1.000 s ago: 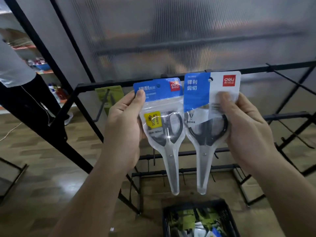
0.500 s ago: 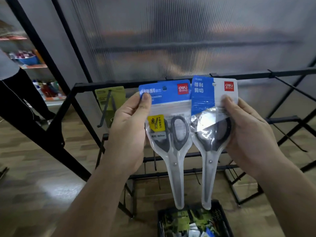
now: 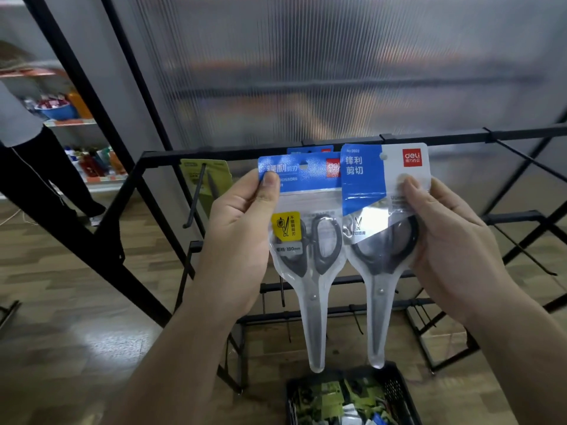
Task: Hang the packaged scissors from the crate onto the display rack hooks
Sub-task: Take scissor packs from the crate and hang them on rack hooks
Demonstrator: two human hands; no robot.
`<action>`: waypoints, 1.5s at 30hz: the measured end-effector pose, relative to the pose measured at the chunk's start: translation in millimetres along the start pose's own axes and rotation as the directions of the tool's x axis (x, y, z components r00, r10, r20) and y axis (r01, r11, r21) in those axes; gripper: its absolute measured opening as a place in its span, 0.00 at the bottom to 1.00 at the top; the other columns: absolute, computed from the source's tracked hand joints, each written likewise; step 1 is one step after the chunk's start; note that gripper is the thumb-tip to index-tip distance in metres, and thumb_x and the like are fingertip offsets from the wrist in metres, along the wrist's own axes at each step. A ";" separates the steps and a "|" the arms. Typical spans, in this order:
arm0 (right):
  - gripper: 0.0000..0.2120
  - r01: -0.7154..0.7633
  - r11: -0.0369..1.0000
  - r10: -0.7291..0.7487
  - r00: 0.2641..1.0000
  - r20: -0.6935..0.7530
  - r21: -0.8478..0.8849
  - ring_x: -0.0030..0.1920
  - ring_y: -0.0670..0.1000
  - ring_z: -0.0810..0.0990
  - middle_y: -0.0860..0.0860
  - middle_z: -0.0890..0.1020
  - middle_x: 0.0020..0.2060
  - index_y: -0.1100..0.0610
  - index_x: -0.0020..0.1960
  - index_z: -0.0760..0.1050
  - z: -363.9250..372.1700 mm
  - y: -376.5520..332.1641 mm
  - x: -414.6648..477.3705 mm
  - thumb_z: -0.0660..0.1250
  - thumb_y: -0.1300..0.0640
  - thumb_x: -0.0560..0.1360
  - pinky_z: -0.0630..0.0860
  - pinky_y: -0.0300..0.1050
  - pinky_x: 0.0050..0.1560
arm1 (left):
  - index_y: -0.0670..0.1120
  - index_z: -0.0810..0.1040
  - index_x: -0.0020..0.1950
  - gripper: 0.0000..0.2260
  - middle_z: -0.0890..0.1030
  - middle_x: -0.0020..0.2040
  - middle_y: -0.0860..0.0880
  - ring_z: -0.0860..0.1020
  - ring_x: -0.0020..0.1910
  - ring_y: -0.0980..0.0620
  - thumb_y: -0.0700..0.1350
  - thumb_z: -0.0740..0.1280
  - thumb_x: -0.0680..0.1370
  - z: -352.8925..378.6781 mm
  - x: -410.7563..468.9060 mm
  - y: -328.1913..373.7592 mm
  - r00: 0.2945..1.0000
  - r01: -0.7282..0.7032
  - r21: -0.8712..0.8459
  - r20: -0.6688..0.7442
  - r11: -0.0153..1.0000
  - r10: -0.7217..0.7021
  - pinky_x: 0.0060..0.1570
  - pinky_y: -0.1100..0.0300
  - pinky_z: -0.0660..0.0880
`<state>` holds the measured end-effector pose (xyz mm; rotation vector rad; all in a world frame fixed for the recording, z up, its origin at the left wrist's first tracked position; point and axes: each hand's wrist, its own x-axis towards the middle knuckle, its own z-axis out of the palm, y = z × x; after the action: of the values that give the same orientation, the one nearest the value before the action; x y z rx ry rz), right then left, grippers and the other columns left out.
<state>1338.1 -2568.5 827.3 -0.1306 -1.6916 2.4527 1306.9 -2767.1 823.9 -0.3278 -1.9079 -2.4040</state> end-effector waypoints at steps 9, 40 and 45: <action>0.09 -0.022 0.996 0.021 1.000 -0.019 -0.081 0.46 0.51 0.88 0.53 0.88 0.50 0.52 0.56 0.80 -8.1 5.3 -6.7 0.62 0.53 0.83 0.85 0.45 0.38 | 0.58 0.86 0.50 0.16 0.87 0.54 0.47 0.83 0.59 0.39 0.49 0.59 0.86 5.2 -3.7 -13.9 0.999 0.047 0.070 0.015 0.996 -0.048 0.64 0.33 0.75; 0.11 0.001 0.975 -0.014 0.998 -0.059 -0.222 0.41 0.50 0.87 0.54 0.88 0.46 0.51 0.56 0.81 -27.1 14.7 -12.0 0.60 0.51 0.83 0.84 0.42 0.37 | 0.54 0.82 0.51 0.12 0.86 0.53 0.44 0.84 0.56 0.41 0.51 0.59 0.86 18.7 19.3 -46.9 0.988 0.141 0.115 0.044 0.983 -0.147 0.57 0.35 0.80; 0.12 -0.009 0.969 -0.010 0.997 -0.075 -0.246 0.47 0.54 0.87 0.55 0.87 0.50 0.52 0.59 0.81 -37.5 16.5 -9.1 0.61 0.51 0.83 0.83 0.47 0.44 | 0.55 0.82 0.50 0.12 0.85 0.50 0.43 0.84 0.53 0.39 0.52 0.59 0.86 23.8 22.5 -50.6 0.992 0.117 0.155 0.027 0.981 -0.122 0.54 0.34 0.80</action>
<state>1351.8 -2541.4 798.4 -0.2496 -1.9542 2.1971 1279.3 -2730.1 785.0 -0.2568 -2.1720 -2.3173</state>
